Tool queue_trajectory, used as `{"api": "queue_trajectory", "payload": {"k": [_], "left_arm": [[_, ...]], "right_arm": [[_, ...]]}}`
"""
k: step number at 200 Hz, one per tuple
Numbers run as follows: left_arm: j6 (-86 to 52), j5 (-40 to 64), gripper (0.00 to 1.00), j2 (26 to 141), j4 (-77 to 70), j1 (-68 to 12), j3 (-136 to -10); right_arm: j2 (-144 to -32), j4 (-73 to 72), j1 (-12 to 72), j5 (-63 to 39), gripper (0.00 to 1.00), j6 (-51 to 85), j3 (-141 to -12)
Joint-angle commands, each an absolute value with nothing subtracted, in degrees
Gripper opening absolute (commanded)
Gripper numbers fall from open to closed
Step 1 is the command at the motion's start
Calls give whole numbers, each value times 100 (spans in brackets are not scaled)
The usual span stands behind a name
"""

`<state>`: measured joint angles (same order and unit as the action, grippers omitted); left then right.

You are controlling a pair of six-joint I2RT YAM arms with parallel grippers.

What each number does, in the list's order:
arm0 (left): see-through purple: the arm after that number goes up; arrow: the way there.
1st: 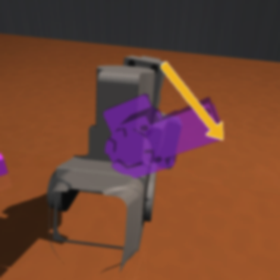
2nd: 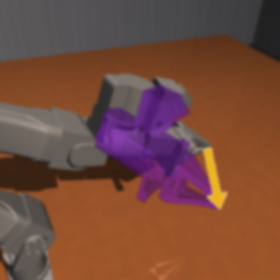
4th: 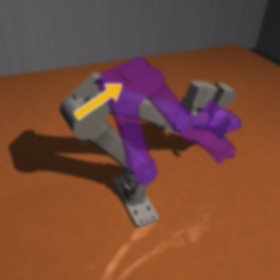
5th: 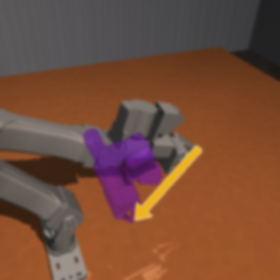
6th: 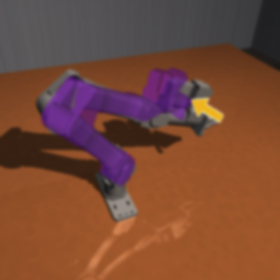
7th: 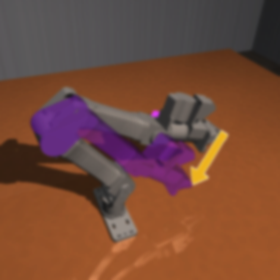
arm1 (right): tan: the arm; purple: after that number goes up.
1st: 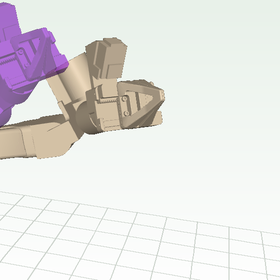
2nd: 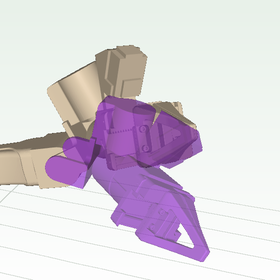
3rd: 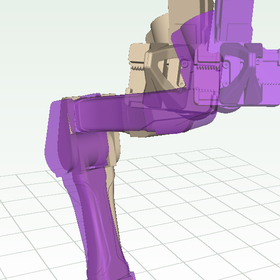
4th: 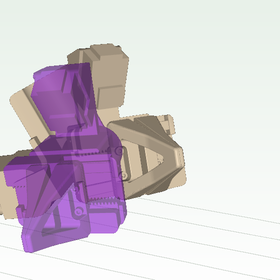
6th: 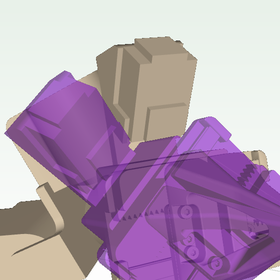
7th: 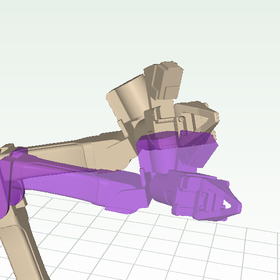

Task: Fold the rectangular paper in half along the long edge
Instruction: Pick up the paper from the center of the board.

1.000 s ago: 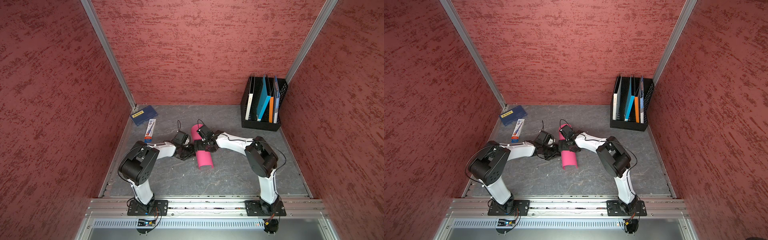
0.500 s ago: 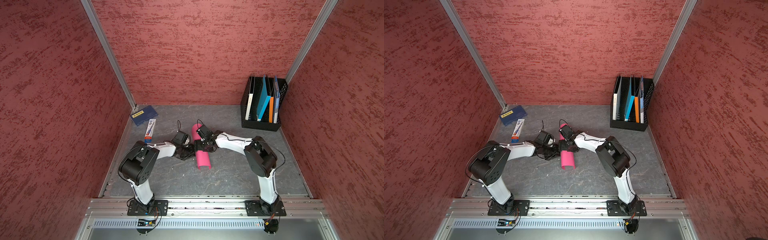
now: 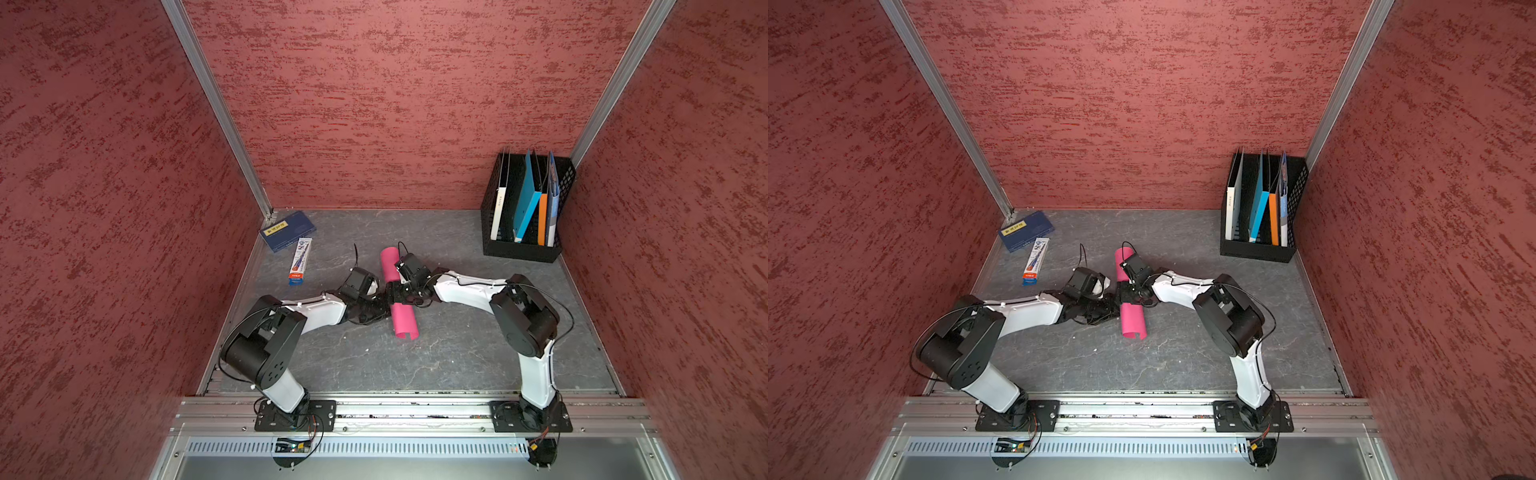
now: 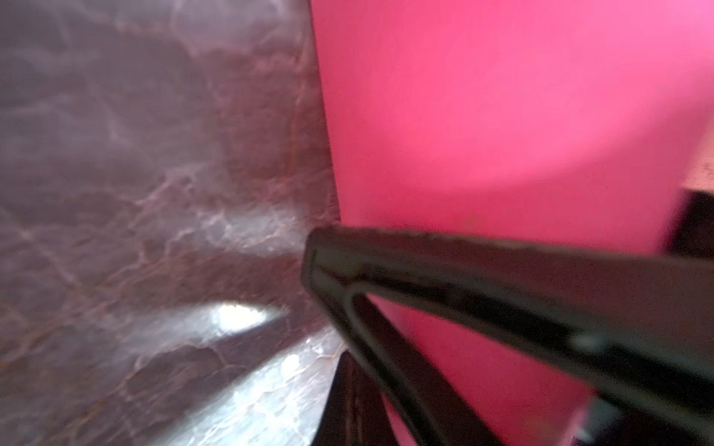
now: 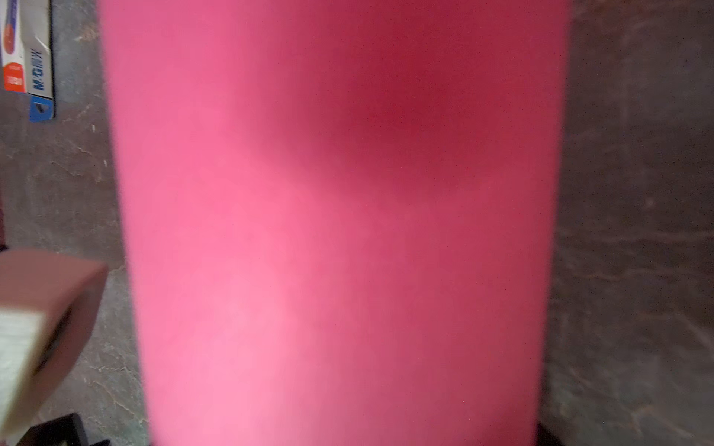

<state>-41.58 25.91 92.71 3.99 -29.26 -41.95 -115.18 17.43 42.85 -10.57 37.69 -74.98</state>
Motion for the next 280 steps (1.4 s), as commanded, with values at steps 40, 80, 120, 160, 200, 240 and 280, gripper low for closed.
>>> {"api": "queue_trajectory", "payload": {"k": [40,80,120,160,200,240,280], "left_arm": [[-4098,2664,4,9237,140,-2894,-4065],[-4064,2628,6,9211,215,-2856,-4069],[-4055,2584,10,9092,264,-2817,-4052],[-3984,2583,15,8935,377,-2734,-4052],[-3898,2593,18,8768,495,-2628,-4045],[-3850,2612,19,8589,534,-2502,-3991],[-3863,2670,20,8606,467,-2461,-3951]], "right_arm": [[-11789,2109,4166,-1573,70,3690,-7124],[-11652,2187,4086,-1676,65,3538,-7038],[-11379,2141,3952,-1765,63,3457,-6792],[-11048,2008,3739,-2022,63,3354,-6577],[-10773,1826,3548,-2425,63,3296,-6474],[-10626,1389,3346,-2900,62,3413,-6226],[-10693,696,3270,-3407,61,3685,-5979]]}}
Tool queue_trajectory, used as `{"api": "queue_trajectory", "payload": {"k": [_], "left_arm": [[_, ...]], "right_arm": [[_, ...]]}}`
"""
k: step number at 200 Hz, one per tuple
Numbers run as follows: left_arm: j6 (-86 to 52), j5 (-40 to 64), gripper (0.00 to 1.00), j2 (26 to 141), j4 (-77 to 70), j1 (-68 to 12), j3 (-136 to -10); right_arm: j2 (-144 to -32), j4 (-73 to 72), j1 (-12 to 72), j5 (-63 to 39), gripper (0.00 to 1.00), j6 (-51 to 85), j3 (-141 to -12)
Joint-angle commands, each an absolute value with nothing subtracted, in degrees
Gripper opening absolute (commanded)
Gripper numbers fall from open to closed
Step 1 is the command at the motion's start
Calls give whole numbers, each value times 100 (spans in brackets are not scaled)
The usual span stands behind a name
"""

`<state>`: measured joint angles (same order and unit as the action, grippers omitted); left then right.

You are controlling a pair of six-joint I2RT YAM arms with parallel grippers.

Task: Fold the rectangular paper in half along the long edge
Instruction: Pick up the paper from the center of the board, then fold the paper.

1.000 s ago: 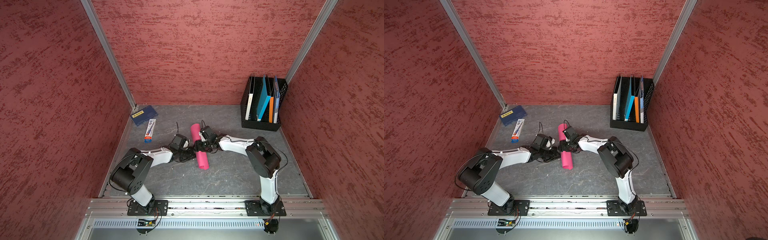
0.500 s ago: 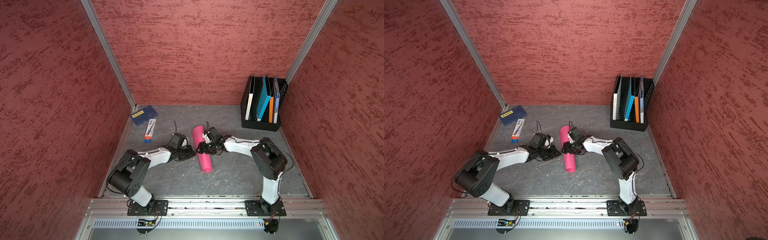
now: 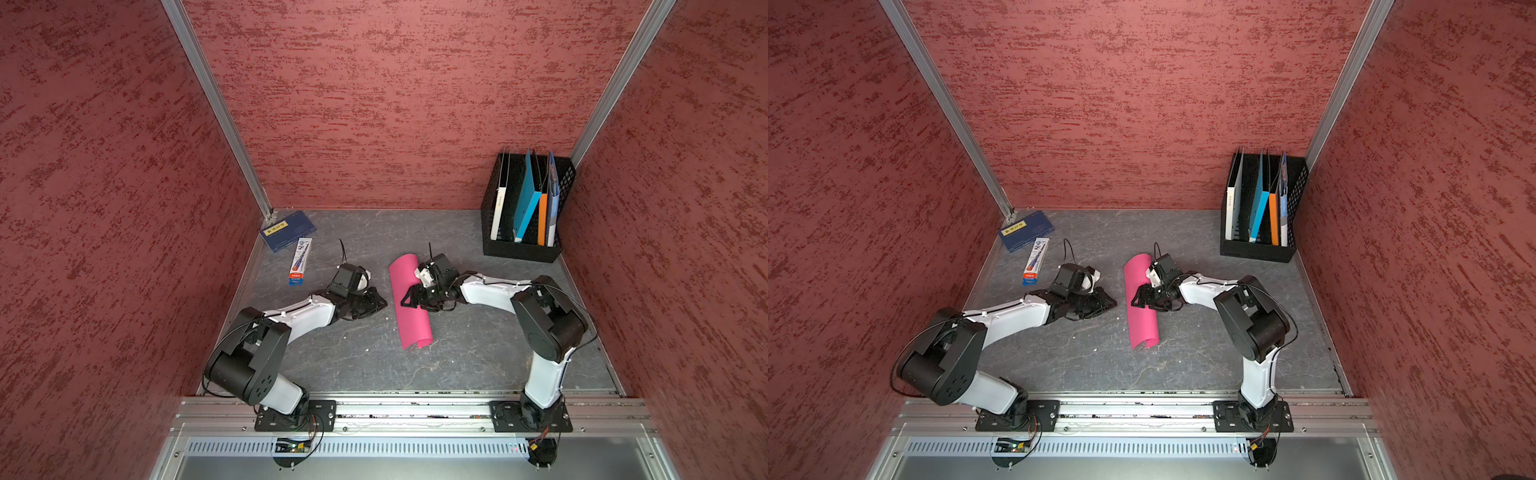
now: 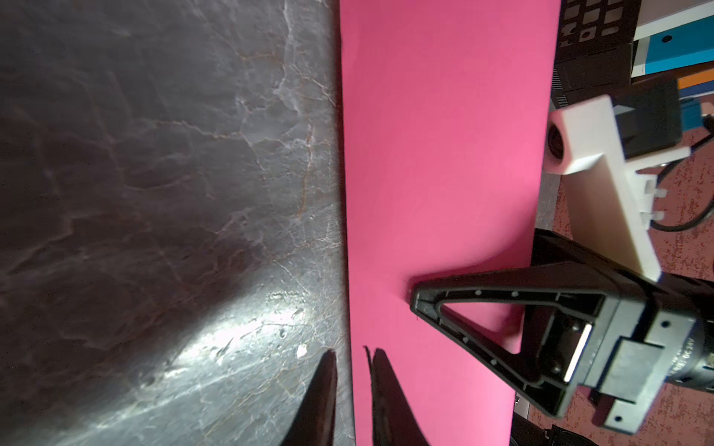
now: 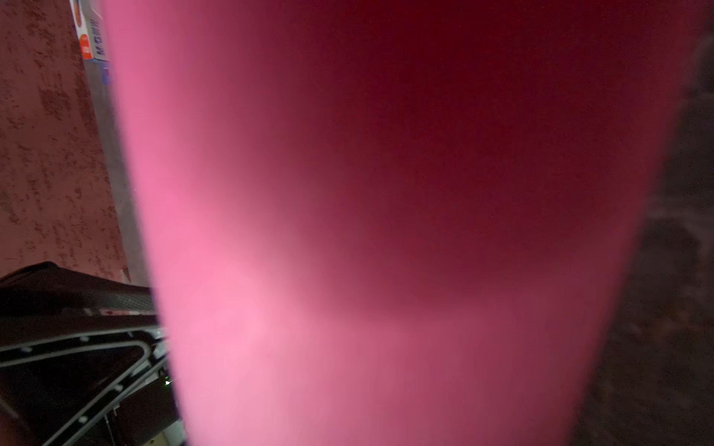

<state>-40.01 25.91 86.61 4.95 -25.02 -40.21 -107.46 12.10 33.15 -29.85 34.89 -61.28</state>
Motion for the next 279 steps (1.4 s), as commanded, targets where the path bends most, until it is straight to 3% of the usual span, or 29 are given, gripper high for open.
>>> {"api": "queue_trajectory", "payload": {"k": [1,62,153,221,279], "left_arm": [[-3870,2675,19,8610,458,-2461,-3949],[-4340,3900,19,8638,-1251,-2032,-3312],[-4288,4523,19,7950,-870,-1615,-3680],[-4169,4716,19,6924,610,-1130,-4730],[-3891,4217,4,6429,2686,-1081,-6264]], "right_arm": [[-10699,669,3270,-3426,61,3697,-5969],[-10843,-523,3048,-4452,59,4259,-5619],[-11093,-3044,2833,-5750,57,5707,-5083],[-10684,-5074,2777,-6264,57,7423,-5051],[-10027,-5785,2680,-6278,58,8235,-5242]]}}
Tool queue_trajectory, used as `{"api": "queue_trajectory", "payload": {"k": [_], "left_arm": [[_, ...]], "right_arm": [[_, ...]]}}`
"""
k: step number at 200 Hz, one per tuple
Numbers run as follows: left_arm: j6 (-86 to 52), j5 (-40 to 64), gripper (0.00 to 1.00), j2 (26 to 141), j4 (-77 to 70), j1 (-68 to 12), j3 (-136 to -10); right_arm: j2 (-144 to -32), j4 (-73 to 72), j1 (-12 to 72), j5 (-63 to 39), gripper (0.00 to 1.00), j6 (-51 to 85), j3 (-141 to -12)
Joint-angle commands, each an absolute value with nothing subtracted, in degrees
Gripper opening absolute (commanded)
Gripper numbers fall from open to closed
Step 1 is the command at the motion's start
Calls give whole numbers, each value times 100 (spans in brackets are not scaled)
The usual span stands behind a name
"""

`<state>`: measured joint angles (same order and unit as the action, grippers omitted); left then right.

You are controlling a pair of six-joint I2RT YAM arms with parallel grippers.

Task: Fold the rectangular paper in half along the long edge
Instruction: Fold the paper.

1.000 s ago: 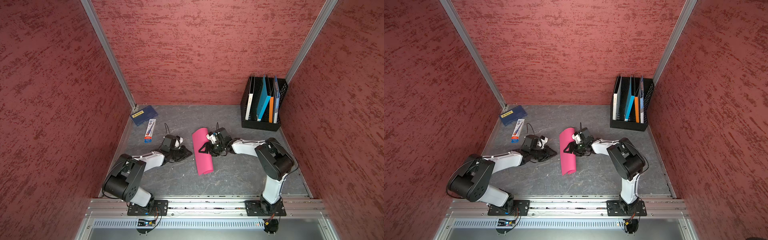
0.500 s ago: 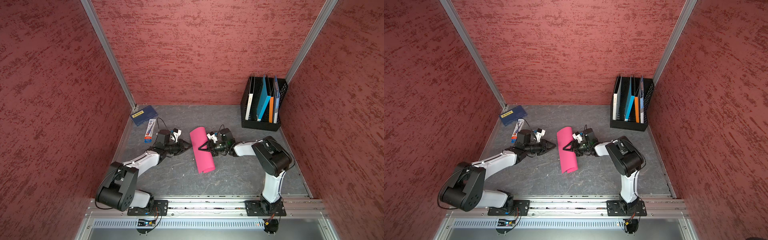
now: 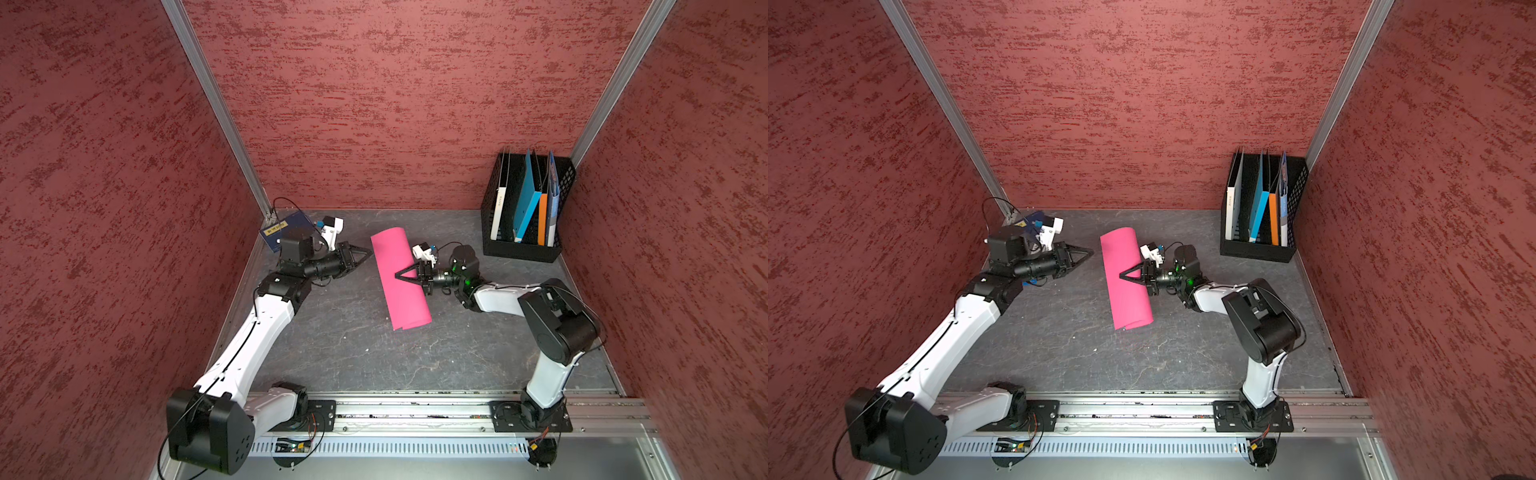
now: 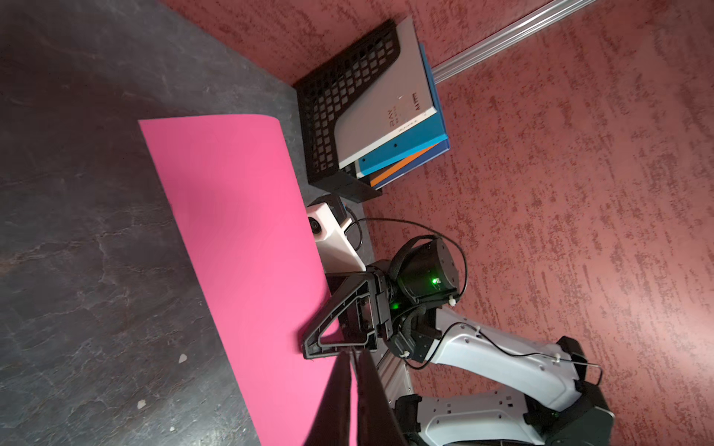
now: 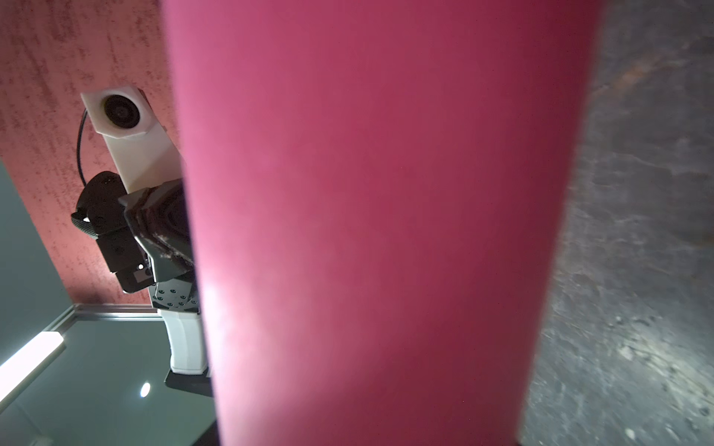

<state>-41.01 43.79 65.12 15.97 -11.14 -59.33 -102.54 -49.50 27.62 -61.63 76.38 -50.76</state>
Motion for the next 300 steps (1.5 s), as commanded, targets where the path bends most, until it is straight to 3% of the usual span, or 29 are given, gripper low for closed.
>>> {"api": "queue_trajectory", "payload": {"k": [1,36,93,103,163,201,245,300], "left_arm": [[-3897,4218,4,6422,2696,-1081,-6274],[-4326,4572,4,6439,2239,-1174,-6083],[-4482,4729,0,6412,1829,-1383,-5987],[-4381,4703,13,6500,1989,-1426,-6067],[-4302,4631,33,6642,1880,-1537,-6003],[-4340,4648,31,6624,1782,-1573,-6081],[-4453,4726,22,6546,1609,-1577,-6097],[-4774,4957,26,6529,1195,-1547,-6067]], "right_arm": [[-10023,-5811,2680,-6276,58,8270,-5244],[-10015,-6479,2672,-6164,58,8923,-5475],[-9704,-6339,2672,-6082,59,8976,-5578],[-9648,-6326,2671,-6075,59,8974,-5561],[-9438,-6090,2677,-6047,60,8857,-5528],[-9400,-5983,2681,-6021,59,8758,-5475],[-9458,-5996,2675,-5990,59,8762,-5411],[-9545,-6079,2680,-5986,59,8828,-5416]]}}
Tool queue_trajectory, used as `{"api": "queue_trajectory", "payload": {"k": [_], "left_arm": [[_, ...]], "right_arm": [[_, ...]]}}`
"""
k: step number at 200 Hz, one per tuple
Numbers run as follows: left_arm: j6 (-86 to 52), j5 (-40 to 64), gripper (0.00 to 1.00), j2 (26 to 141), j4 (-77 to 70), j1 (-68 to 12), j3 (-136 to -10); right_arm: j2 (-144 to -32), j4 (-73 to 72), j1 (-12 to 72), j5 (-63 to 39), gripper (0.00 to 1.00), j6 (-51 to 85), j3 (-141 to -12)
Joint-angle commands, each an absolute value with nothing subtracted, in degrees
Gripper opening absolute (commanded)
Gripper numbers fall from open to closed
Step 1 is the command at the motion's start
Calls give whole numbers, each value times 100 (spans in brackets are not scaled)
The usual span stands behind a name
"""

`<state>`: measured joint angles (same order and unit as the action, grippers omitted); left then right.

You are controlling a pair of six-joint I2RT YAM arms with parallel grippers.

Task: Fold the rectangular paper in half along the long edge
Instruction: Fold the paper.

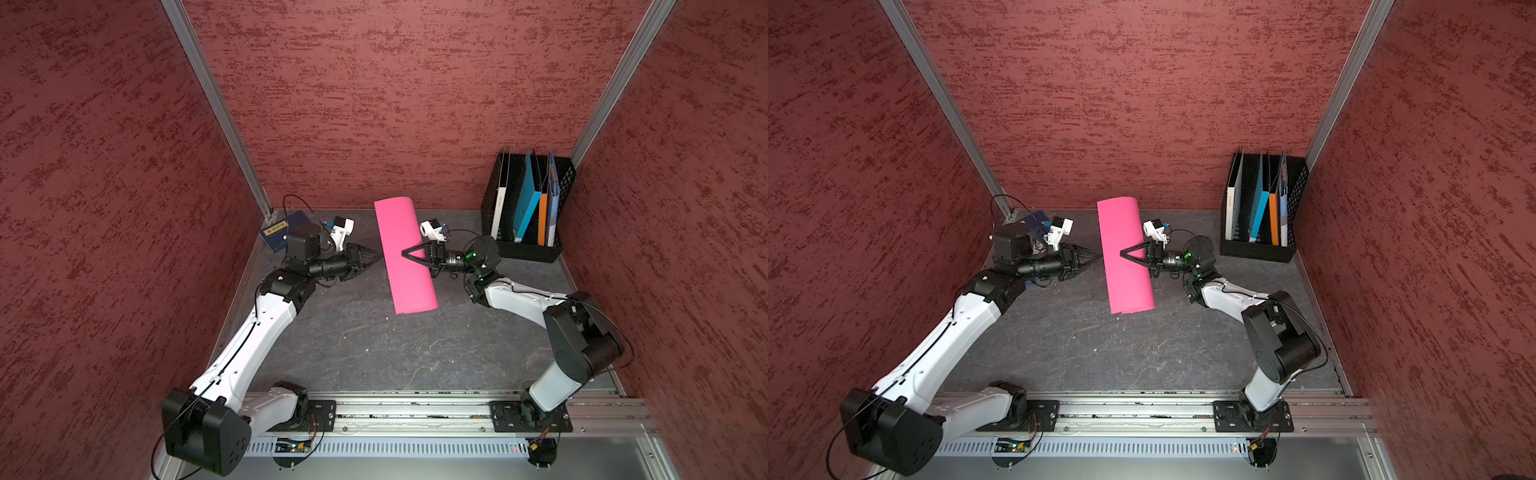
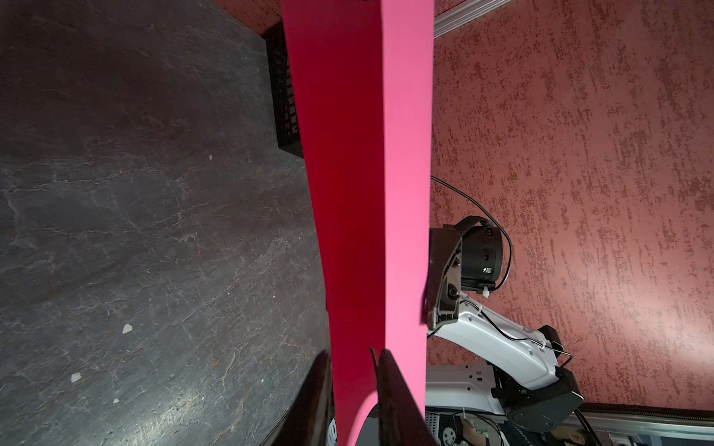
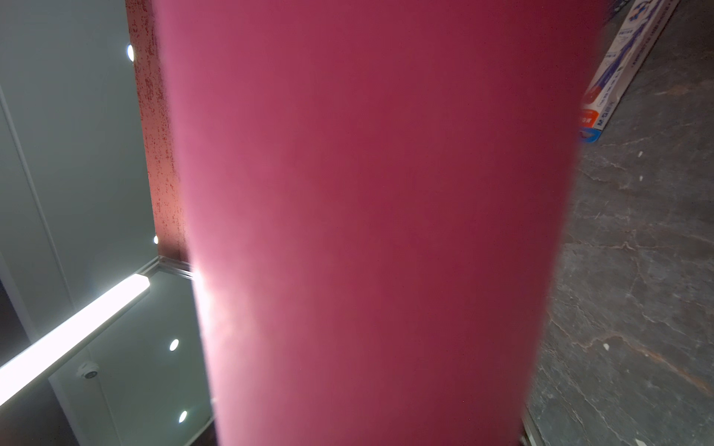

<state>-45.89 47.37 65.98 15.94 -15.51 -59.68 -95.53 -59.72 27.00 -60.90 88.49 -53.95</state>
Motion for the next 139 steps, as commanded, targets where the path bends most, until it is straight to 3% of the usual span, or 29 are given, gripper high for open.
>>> {"api": "queue_trajectory", "payload": {"k": [1,90,139], "left_arm": [[-4782,4957,26,6538,1182,-1551,-6066],[-4909,5074,25,6728,877,-1573,-6020],[-4896,5072,19,6784,831,-1591,-6002]], "right_arm": [[-9545,-6085,2680,-5986,59,8826,-5420],[-9514,-6180,2678,-5977,58,8924,-5412],[-9541,-6206,2677,-5985,58,8982,-5443]]}}
